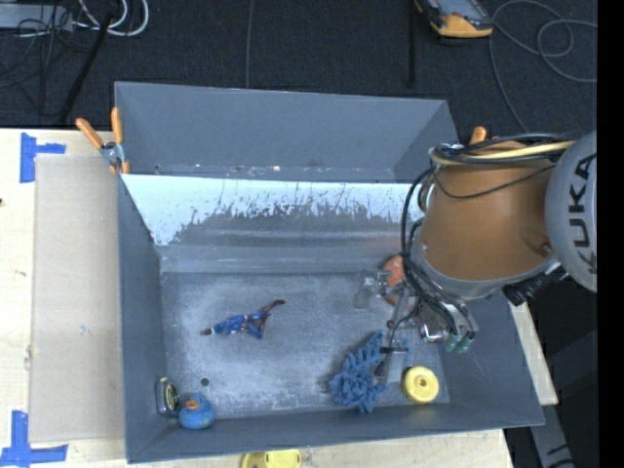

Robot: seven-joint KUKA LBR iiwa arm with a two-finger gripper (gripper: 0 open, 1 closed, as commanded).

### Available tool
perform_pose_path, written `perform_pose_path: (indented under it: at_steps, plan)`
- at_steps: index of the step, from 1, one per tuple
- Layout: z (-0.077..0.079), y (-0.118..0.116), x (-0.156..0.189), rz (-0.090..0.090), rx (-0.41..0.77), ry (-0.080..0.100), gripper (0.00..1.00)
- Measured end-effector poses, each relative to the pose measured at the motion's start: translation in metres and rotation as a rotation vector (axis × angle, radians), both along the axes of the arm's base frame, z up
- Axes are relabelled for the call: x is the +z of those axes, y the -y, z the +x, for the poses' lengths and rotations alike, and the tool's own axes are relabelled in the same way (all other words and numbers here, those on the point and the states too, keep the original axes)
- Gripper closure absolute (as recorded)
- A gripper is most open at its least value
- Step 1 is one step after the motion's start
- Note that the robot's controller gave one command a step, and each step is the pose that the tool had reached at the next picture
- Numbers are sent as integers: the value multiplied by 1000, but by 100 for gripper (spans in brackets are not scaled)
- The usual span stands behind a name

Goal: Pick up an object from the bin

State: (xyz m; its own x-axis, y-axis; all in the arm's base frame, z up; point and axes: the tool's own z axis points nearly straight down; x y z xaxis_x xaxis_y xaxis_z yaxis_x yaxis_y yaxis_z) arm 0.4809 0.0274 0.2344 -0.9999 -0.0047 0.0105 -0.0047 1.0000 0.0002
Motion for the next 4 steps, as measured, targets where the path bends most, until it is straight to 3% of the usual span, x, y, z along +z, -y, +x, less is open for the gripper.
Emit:
perform_pose_path:
  at_steps: [1,2,3,4]
  plan:
    - [1,0,4,0,-1,8,0]
    - [7,15,-62,1,125,11,0]
    - [10,39,-76,3,399,8,0]
    - [23,45,-112,3,530,9,0]
